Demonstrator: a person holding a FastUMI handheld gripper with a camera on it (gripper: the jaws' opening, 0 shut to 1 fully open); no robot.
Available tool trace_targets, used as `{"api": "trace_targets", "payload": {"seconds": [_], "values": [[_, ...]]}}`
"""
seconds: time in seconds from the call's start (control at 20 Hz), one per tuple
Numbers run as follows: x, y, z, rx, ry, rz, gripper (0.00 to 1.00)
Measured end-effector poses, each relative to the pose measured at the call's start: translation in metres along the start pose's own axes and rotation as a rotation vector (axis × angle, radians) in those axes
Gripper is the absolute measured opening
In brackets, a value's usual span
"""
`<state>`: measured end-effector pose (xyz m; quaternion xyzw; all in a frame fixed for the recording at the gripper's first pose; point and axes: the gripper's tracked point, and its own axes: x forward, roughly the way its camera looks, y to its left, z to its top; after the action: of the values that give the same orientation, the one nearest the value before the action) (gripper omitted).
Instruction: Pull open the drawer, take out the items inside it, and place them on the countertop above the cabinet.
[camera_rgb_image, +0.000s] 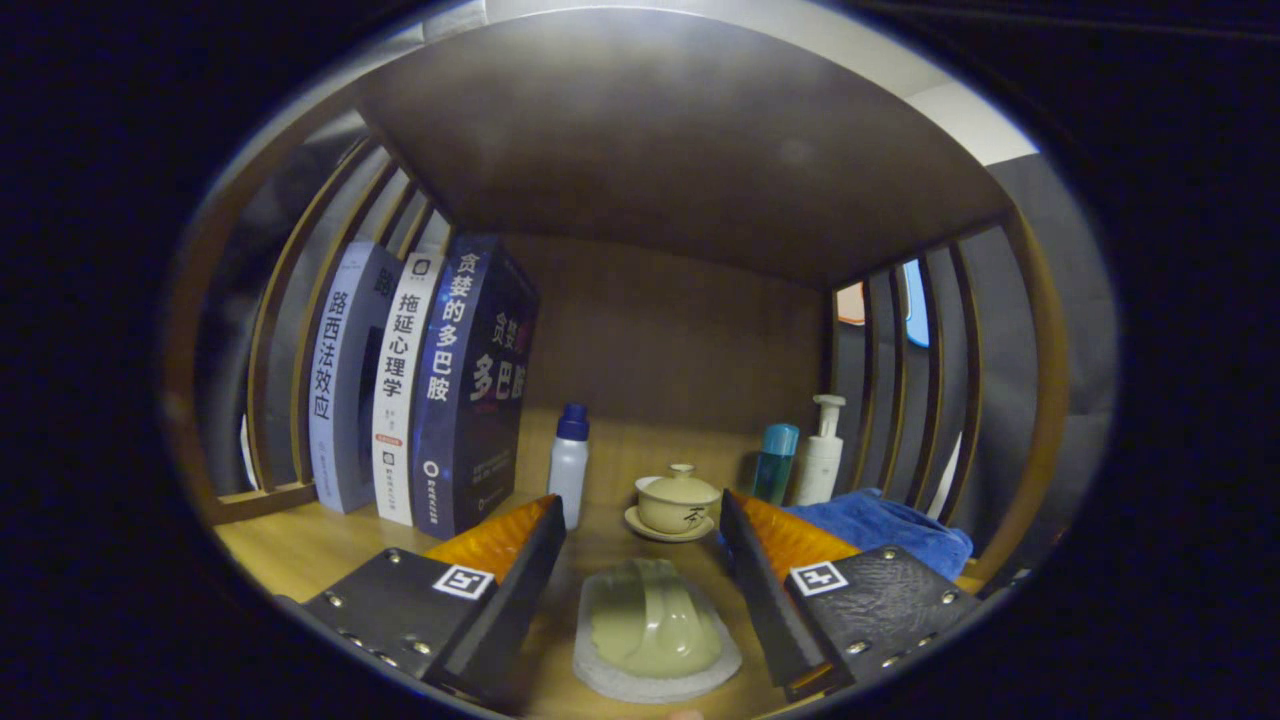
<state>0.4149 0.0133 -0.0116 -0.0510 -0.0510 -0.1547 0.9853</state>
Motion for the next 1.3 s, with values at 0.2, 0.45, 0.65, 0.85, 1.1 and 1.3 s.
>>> {"api": "trace_targets", "payload": {"seconds": [0.2, 0.45, 0.65, 0.85, 1.1, 1.3], "values": [[-0.001, -0.005, -0.002, 0.003, 0.020, -0.012, 0.93], [-0.005, -0.004, 0.005, -0.004, -0.004, -0.014, 0.93], [-0.008, -0.002, 0.010, -0.006, -0.024, -0.011, 0.93], [-0.007, -0.001, 0.007, 0.006, -0.006, -0.002, 0.93], [-0.011, 0.000, 0.021, 0.006, -0.048, 0.002, 0.93], [-0.024, 0.001, 0.044, 0.022, -0.113, 0.023, 0.93]]}}
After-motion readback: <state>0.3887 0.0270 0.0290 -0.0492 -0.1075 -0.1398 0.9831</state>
